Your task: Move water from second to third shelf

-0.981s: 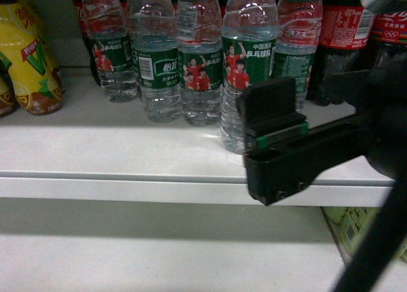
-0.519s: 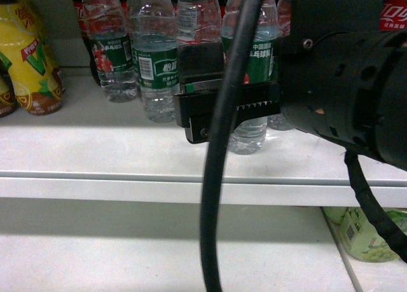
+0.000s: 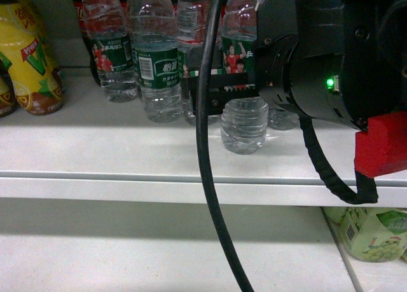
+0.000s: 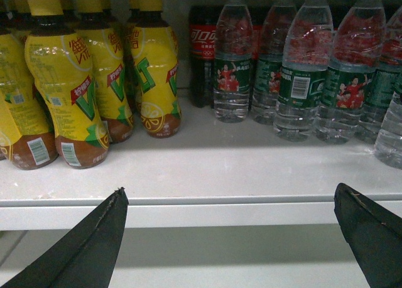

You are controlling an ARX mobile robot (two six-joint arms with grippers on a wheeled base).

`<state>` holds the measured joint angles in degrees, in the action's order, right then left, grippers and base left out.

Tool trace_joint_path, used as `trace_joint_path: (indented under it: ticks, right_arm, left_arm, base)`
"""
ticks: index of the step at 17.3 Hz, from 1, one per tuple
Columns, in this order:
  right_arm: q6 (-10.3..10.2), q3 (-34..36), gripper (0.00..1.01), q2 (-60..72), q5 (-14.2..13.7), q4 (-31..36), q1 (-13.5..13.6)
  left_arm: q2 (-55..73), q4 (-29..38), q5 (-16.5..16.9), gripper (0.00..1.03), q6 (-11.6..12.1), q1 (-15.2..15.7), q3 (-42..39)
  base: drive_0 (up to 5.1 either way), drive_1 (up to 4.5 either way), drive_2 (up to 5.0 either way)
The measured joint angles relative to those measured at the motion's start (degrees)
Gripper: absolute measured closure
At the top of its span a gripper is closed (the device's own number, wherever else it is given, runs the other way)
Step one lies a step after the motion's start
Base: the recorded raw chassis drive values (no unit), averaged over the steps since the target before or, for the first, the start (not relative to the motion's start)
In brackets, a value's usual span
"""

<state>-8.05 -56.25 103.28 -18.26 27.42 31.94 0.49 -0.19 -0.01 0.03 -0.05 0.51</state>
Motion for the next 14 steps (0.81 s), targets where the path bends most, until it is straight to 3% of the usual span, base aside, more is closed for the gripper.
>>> trace_joint_path:
  ticks: [6, 8, 11, 14]
  right_arm:
    - [-3.06, -4.98, 0.03, 3.89, -0.44, -2.93, -1.53]
    - [-4.33, -5.11, 0.18, 3.93, -0.15, -2.99, -1.57]
    - [-4.59, -4.7, 0.5, 3.39, 0.0, -2.93, -0.81]
    - [-4.98, 0.17, 0.61, -0.68, 0.9, -1.55, -0.83]
  left_arm:
    - [0.0, 0.0, -0.02, 0.05, 0.0, 0.0, 0.0]
    - [0.0, 0.0, 0.0, 0.05, 0.0, 0.0, 0.0]
    - [0.0, 0.0, -0.02, 0.05, 0.0, 0.0, 0.0]
    - [0.0, 0.0, -0.02, 0.05, 0.0, 0.0, 0.0]
  base:
    - [0.0, 0.0, 0.0]
    - [0.0, 0.0, 0.0]
    - [0.0, 0.0, 0.0]
    - [0.0, 0.0, 0.0]
